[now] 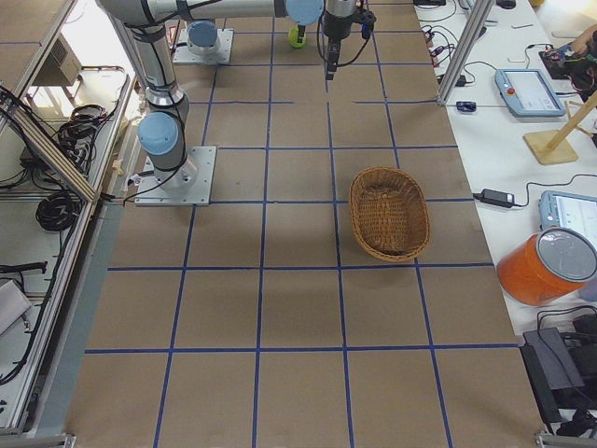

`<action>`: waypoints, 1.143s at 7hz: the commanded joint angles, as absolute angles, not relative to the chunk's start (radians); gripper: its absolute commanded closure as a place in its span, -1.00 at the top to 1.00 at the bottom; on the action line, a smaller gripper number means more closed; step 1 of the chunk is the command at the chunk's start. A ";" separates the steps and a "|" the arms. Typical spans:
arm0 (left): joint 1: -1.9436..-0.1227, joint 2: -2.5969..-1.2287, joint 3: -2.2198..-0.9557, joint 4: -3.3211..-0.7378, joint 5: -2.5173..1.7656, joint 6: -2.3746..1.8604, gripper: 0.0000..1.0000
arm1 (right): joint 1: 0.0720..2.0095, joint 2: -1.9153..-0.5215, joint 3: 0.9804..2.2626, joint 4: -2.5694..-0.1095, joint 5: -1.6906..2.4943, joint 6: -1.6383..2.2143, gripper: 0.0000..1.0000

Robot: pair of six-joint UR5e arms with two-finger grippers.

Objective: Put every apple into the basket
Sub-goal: 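Lower the left gripper onto the green apple and close it, then carry the green apple with the left gripper to mid-table and release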

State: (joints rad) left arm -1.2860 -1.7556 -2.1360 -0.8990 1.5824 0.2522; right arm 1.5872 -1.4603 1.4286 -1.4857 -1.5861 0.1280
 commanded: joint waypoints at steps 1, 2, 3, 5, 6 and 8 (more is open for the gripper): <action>-1.383 -1.785 -1.975 -1.018 1.441 -0.052 -0.68 | 1.586 -1.459 1.430 -1.491 -1.586 0.127 1.00; -1.488 -1.808 -1.933 -1.031 1.437 -0.198 -0.68 | 1.582 -1.457 1.430 -1.502 -1.585 0.126 1.00; -1.590 -1.839 -1.922 -0.996 1.433 -0.385 -0.68 | 1.562 -1.451 1.430 -1.509 -1.582 0.118 1.00; -1.771 -1.943 -1.815 -0.930 1.349 -0.625 -0.68 | 1.531 -1.430 1.430 -1.508 -1.583 0.114 1.00; -1.831 -1.995 -1.769 -0.930 1.351 -0.659 -0.67 | 1.529 -1.411 1.430 -1.509 -1.582 0.110 1.00; -1.868 -2.037 -1.732 -0.930 1.359 -0.682 0.19 | 1.529 -1.355 1.428 -1.511 -1.572 0.126 1.00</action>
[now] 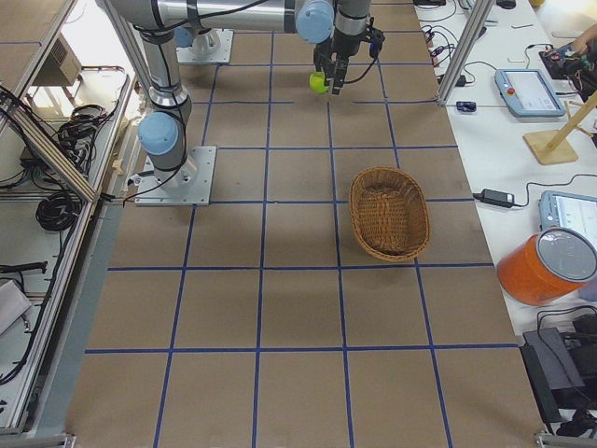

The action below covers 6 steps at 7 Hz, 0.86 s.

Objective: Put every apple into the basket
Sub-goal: 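Carry the green apple with the left gripper to mid-table and release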

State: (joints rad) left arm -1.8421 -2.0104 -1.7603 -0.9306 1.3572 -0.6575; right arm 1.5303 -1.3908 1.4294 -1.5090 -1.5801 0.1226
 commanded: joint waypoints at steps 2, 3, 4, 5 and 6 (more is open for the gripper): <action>-1.862 -2.020 -1.714 -0.939 1.386 -0.654 1.00 | 1.549 -1.316 1.424 -1.635 -1.568 0.129 1.00; -1.827 -1.991 -1.709 -0.960 1.414 -0.606 1.00 | 1.566 -1.304 1.425 -1.634 -1.568 0.127 1.00; -1.762 -1.958 -1.703 -1.007 1.419 -0.542 1.00 | 1.574 -1.289 1.425 -1.647 -1.566 0.127 1.00; -1.673 -1.897 -1.704 -1.116 1.427 -0.361 1.00 | 1.610 -1.275 1.427 -1.647 -1.565 0.141 1.00; -1.592 -1.847 -1.718 -1.196 1.531 -0.162 1.00 | 1.677 -1.252 1.428 -1.669 -1.563 0.219 1.00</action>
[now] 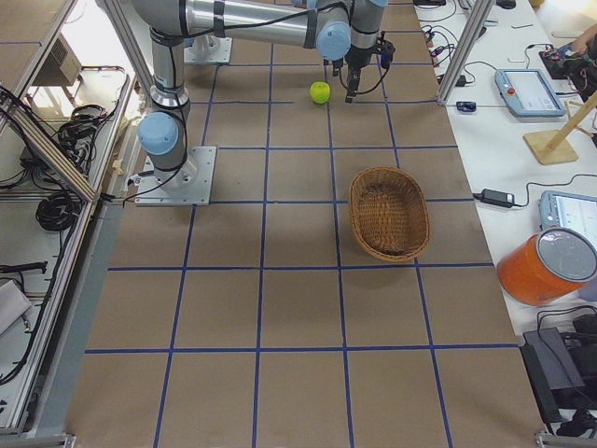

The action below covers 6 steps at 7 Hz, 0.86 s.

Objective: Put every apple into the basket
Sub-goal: 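Move the right gripper to the green apple while the left returns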

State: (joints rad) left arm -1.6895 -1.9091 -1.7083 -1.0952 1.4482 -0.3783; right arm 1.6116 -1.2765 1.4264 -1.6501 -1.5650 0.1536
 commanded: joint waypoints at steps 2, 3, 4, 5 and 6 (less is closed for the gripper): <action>-1.389 -1.806 -1.765 -1.213 1.689 0.305 1.00 | 1.802 -1.185 1.430 -1.733 -1.562 0.354 1.00; -1.274 -1.798 -1.790 -1.198 1.687 0.480 1.00 | 1.837 -1.151 1.430 -1.749 -1.519 0.366 1.00; -1.168 -1.795 -1.810 -1.162 1.687 0.630 1.00 | 1.871 -1.114 1.430 -1.756 -1.465 0.421 1.00; -1.055 -1.798 -1.828 -1.093 1.680 0.758 1.00 | 1.903 -1.064 1.431 -1.816 -1.465 0.428 1.00; -0.954 -1.802 -1.841 -1.074 1.680 0.794 1.00 | 1.929 -1.019 1.428 -1.847 -1.465 0.431 1.00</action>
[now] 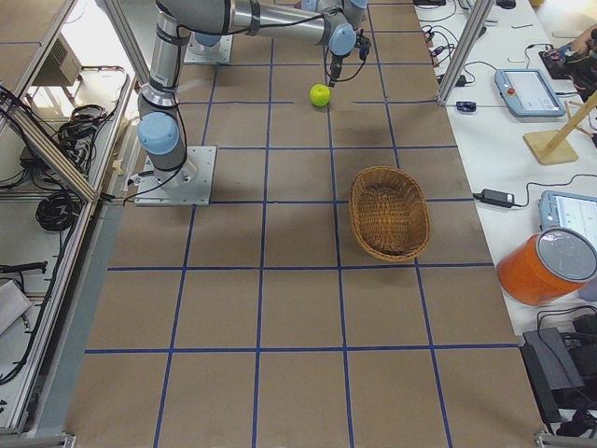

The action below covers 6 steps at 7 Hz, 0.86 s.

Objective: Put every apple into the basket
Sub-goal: 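Move the right gripper to the green apple while the left returns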

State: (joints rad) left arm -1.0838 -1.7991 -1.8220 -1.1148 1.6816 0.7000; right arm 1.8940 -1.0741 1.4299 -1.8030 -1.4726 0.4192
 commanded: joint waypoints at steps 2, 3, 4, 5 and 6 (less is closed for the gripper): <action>-0.879 -1.805 -1.873 -1.066 1.664 0.808 1.00 | 1.934 -0.994 1.440 -1.850 -1.468 0.425 1.00; -0.867 -1.822 -1.925 -1.028 1.660 0.805 1.00 | 1.934 -0.991 1.478 -1.856 -1.470 0.422 1.00; -0.861 -1.838 -1.980 -0.917 1.642 0.807 1.00 | 1.934 -0.989 1.517 -1.921 -1.476 0.422 1.00; -0.859 -1.859 -2.040 -0.781 1.641 0.811 1.00 | 1.934 -0.988 1.546 -1.983 -1.476 0.417 1.00; -0.859 -1.877 -2.086 -0.712 1.640 0.811 1.00 | 1.933 -0.980 1.555 -1.990 -1.476 0.414 1.00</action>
